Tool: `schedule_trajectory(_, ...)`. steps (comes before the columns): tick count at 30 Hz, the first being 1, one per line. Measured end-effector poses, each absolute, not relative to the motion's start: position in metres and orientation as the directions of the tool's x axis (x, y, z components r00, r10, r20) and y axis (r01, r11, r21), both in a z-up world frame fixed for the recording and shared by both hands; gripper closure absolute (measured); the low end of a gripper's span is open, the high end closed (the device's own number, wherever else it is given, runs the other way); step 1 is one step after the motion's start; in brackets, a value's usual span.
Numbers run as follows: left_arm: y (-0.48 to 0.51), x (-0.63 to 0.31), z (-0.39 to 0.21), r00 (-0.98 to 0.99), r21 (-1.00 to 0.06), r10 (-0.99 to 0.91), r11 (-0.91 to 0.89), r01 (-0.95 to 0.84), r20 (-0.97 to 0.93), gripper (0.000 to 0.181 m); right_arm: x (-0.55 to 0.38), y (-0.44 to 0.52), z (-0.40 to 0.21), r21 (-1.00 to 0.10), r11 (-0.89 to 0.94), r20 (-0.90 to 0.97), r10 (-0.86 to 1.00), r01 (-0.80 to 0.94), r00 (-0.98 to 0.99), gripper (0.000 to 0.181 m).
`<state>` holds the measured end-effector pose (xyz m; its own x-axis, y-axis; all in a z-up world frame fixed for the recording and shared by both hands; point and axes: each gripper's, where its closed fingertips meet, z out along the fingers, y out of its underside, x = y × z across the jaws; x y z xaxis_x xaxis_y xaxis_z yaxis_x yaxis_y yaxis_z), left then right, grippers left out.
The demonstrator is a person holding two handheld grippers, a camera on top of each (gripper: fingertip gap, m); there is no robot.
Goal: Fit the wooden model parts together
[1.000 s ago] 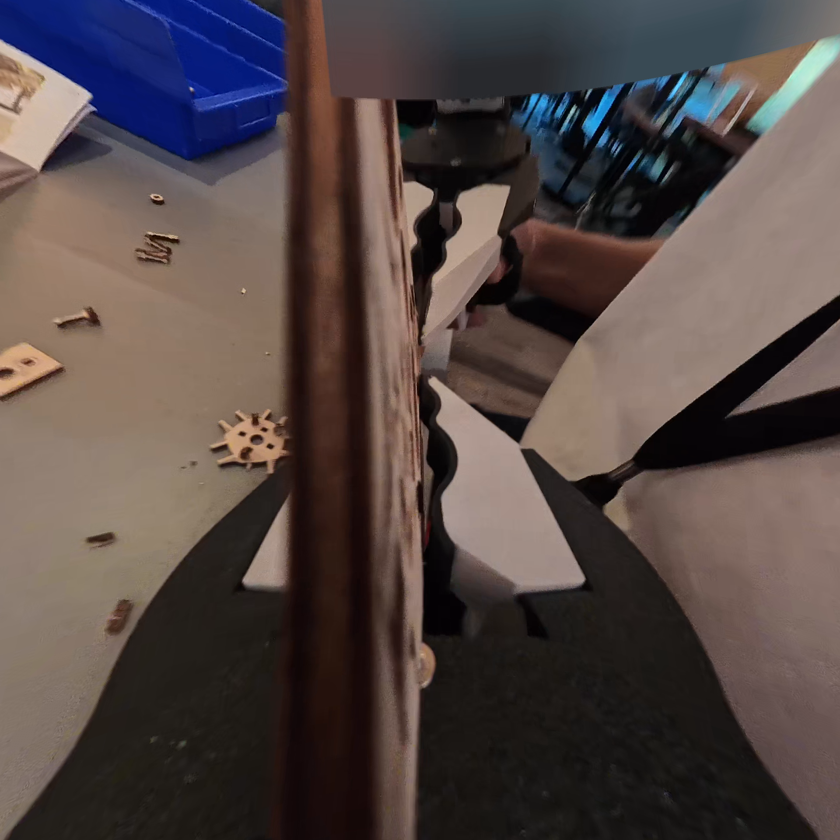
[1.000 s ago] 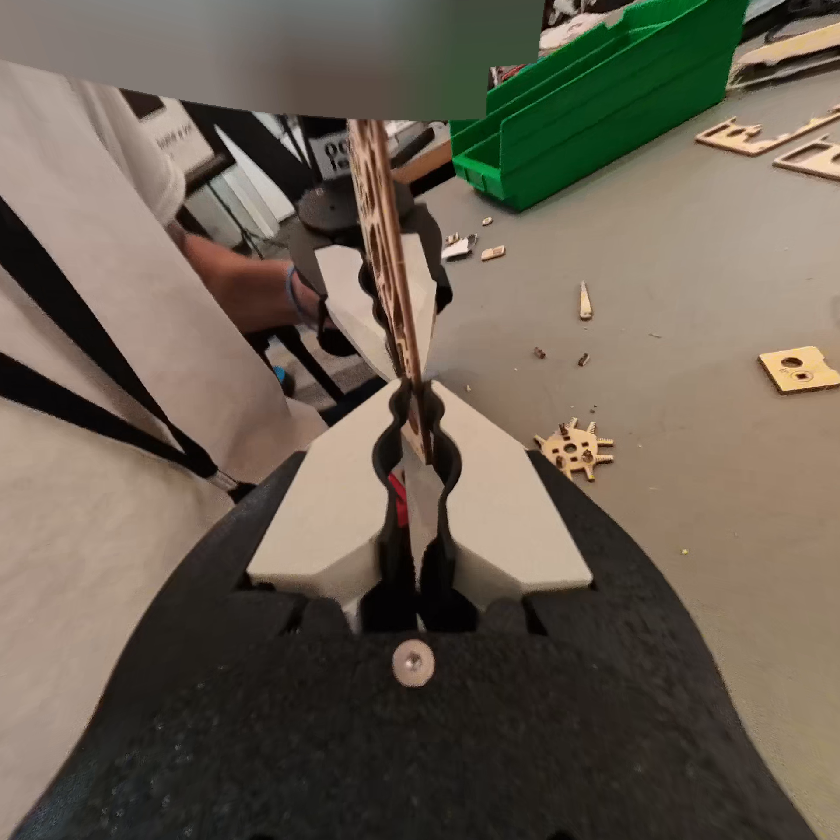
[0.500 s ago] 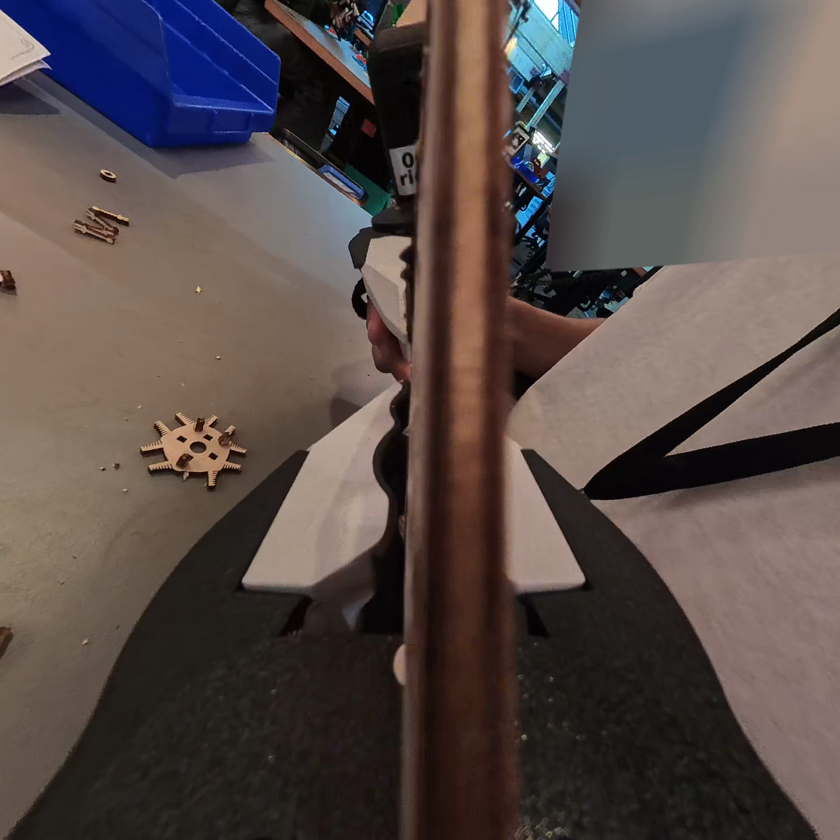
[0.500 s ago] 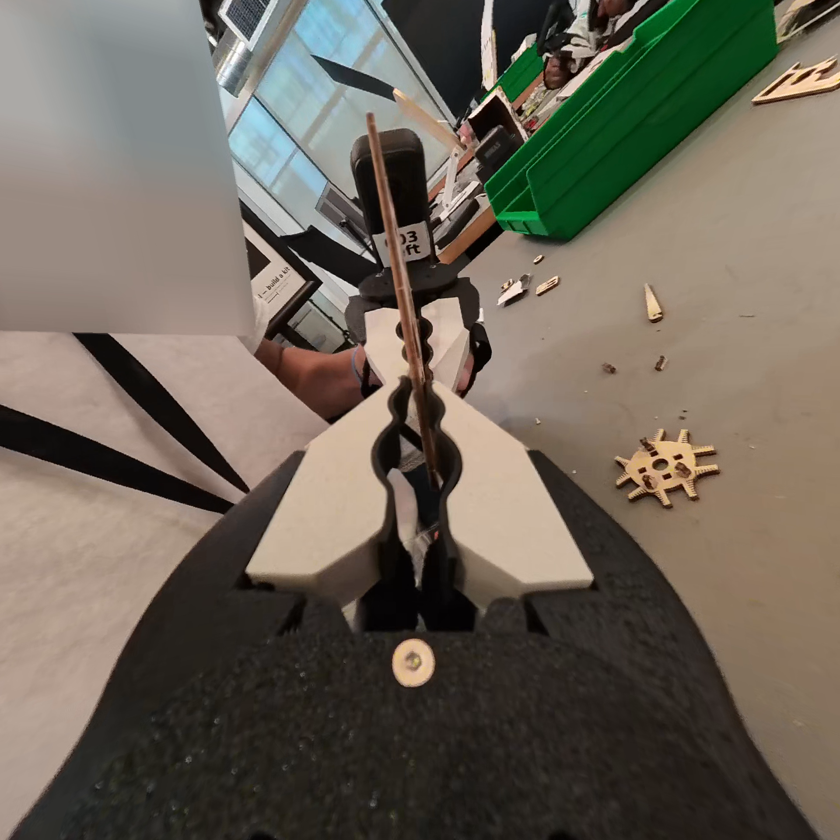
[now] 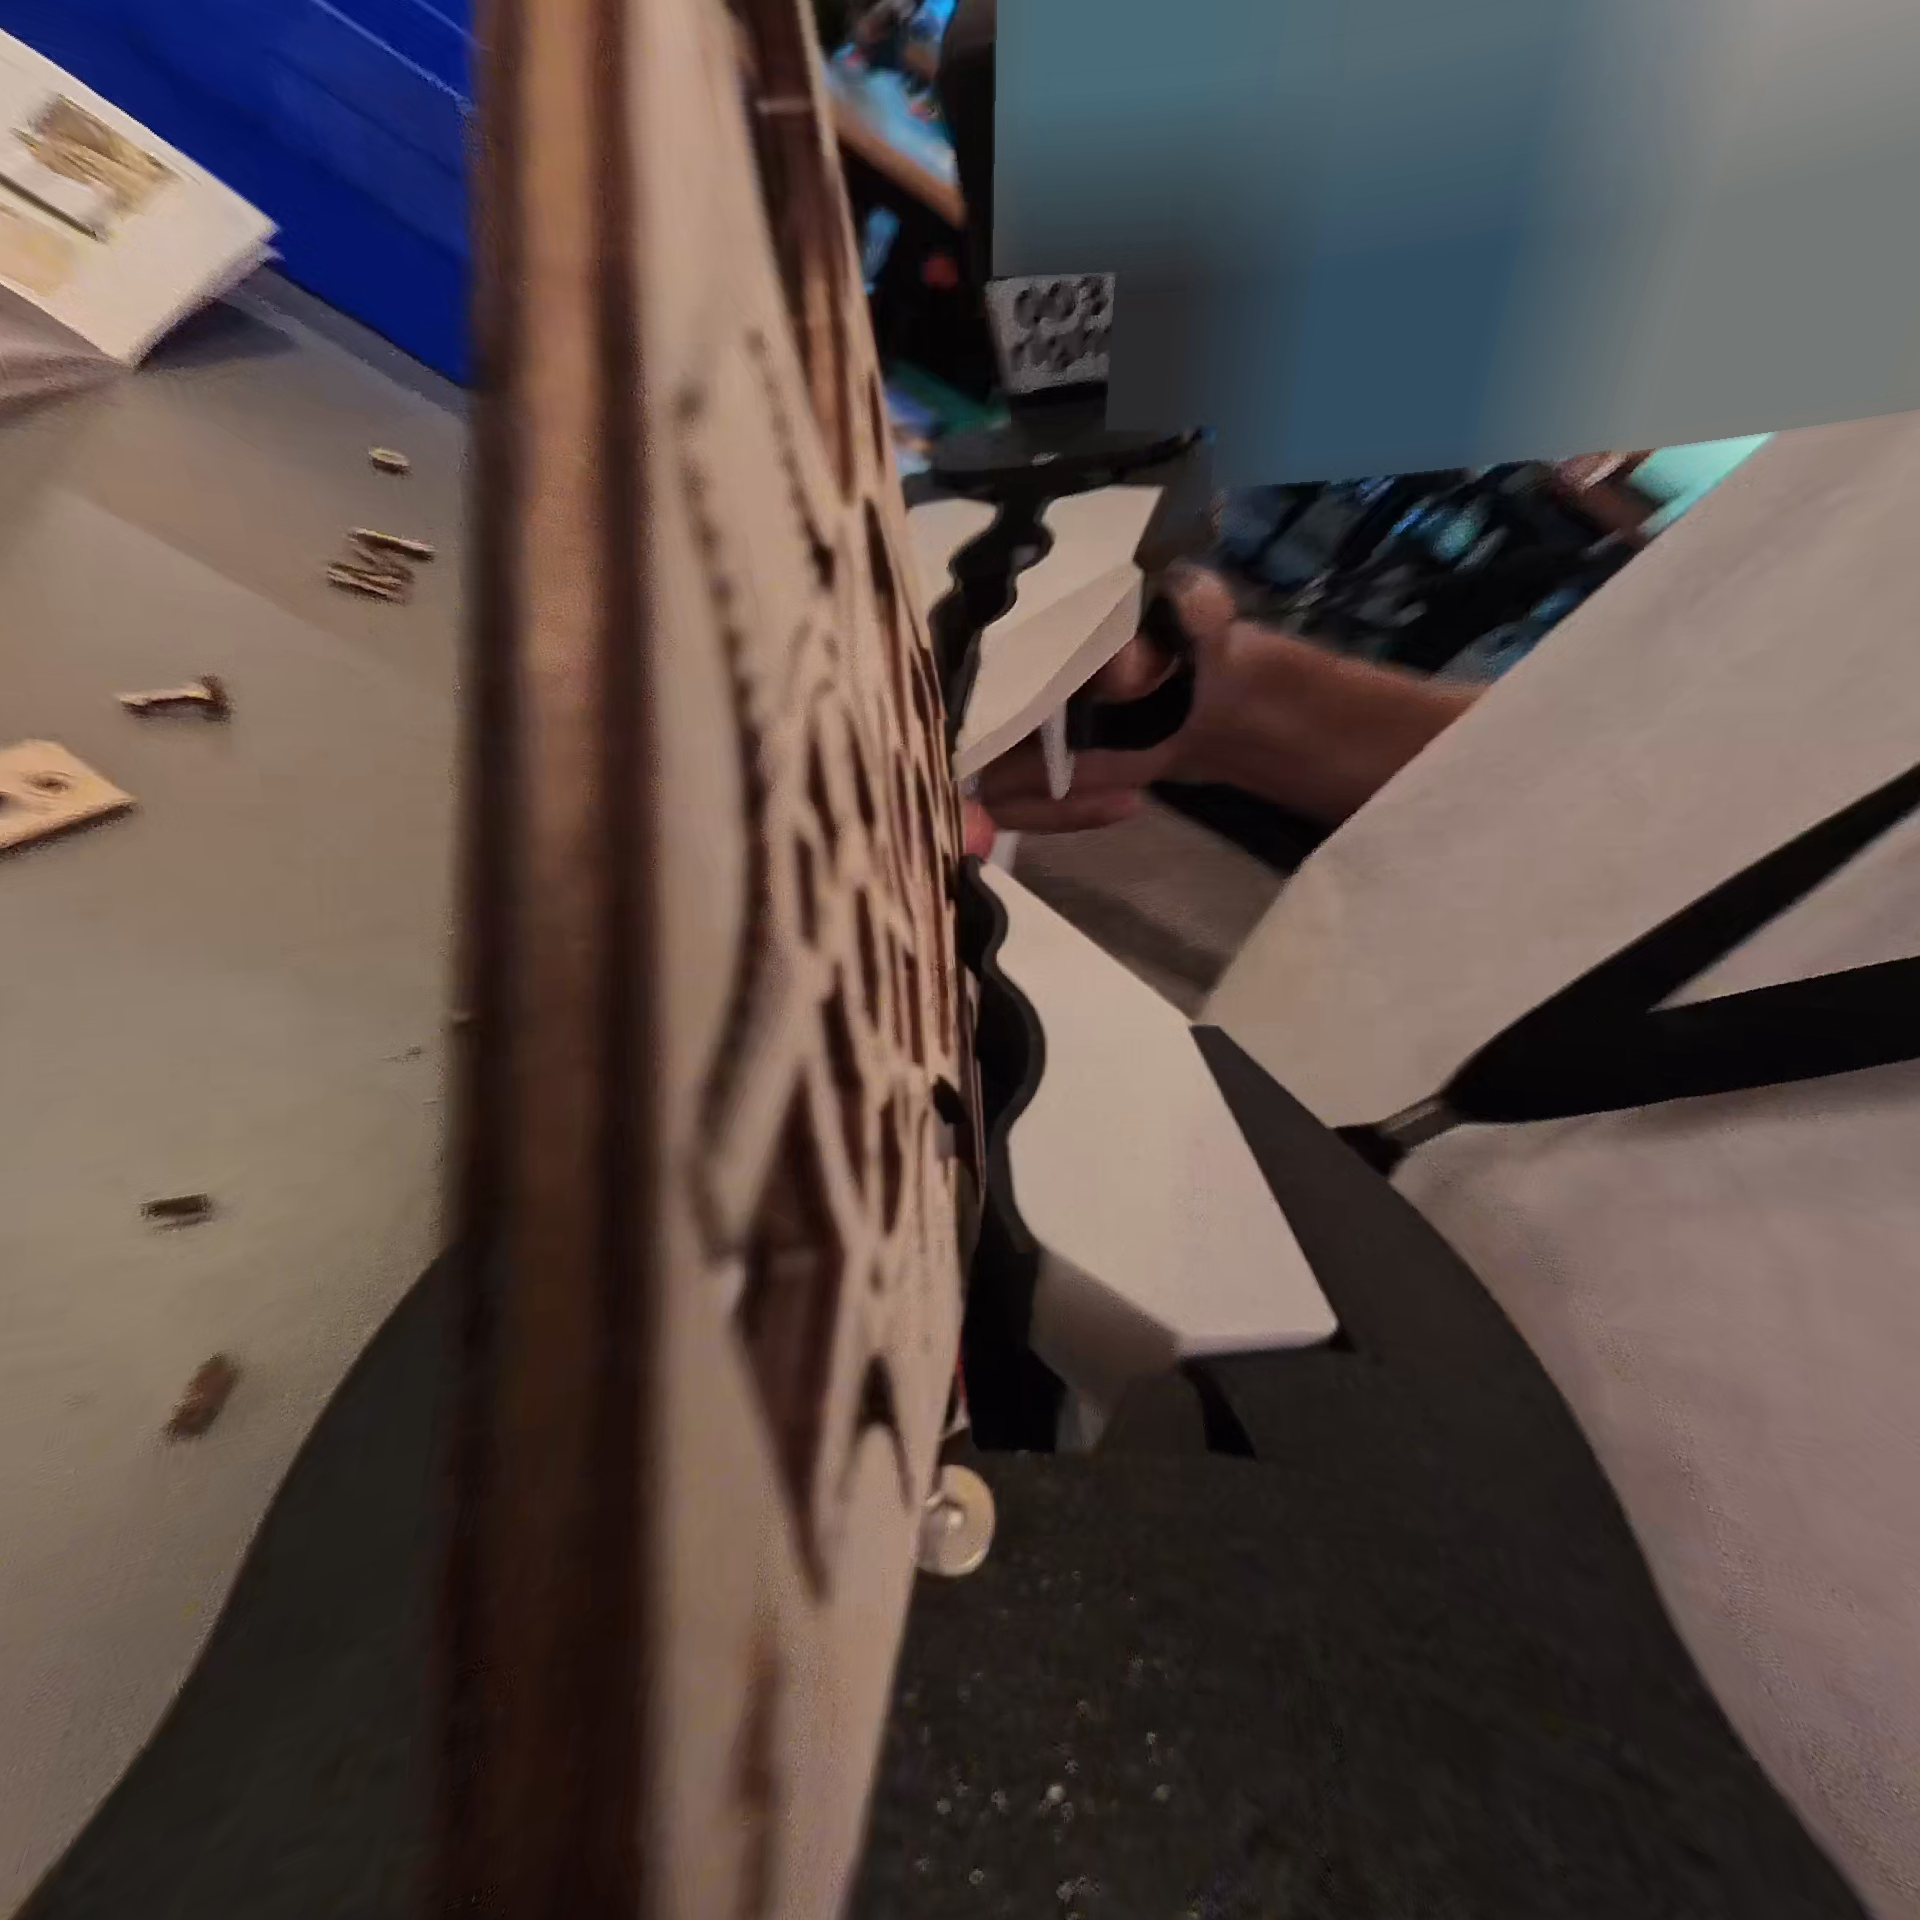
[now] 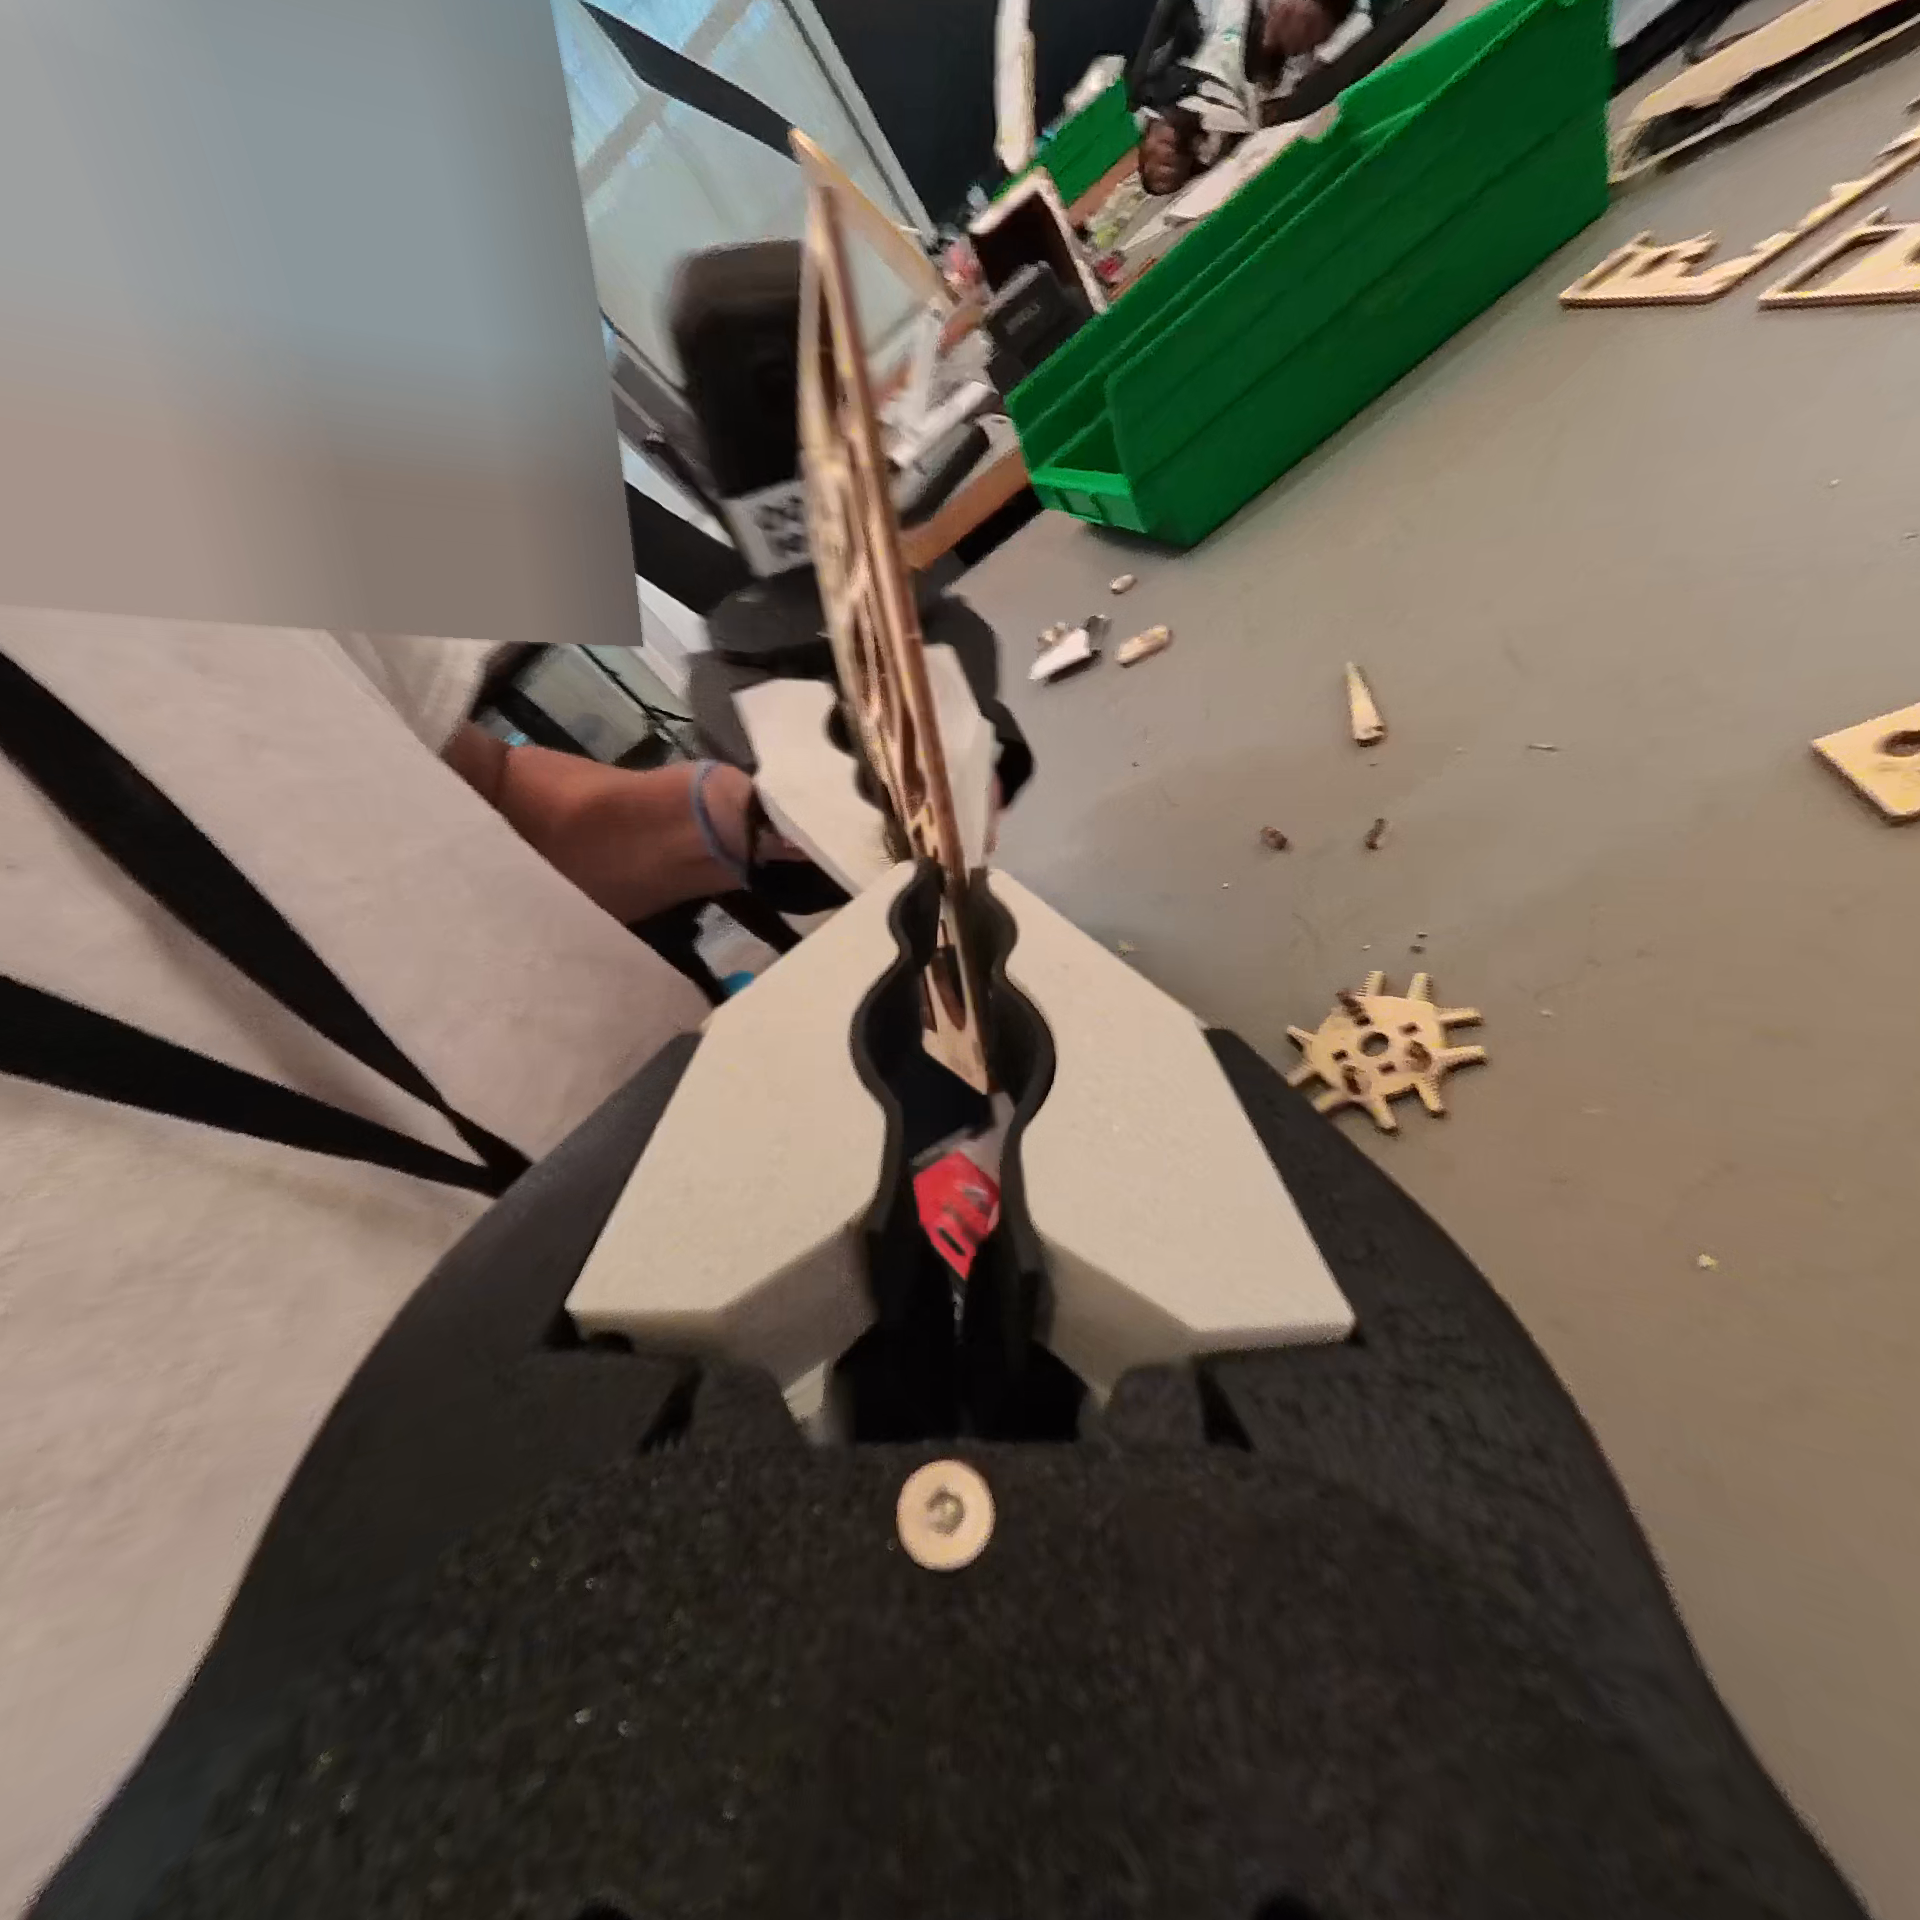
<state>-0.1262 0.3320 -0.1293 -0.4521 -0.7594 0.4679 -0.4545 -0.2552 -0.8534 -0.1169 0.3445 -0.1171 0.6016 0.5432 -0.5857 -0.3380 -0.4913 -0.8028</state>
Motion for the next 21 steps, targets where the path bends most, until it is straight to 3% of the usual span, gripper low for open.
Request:
schedule_trajectory(3,0.332,-0.127,-0.141,-0.426,-0.891,-0.85,-0.104,-0.442,0.31,0.181,-0.118,0.343,-0.129,-0.826,-0.497,-0.53,0.526,-0.265,0.665,0.176)
schedule_trajectory(8,0.334,-0.123,-0.156,-0.384,-0.888,-0.899,-0.013,-0.459,0.211,0.181,-0.113,0.344,-0.145,-0.857,-0.48,-0.432,0.473,-0.186,0.768,0.174)
schedule_trajectory(21,0.318,-0.128,-0.134,-0.484,-0.767,-0.609,-0.384,-0.513,0.628,0.18,-0.119,0.33,-0.119,-0.761,-0.537,-0.644,0.559,-0.364,0.522,0.179)
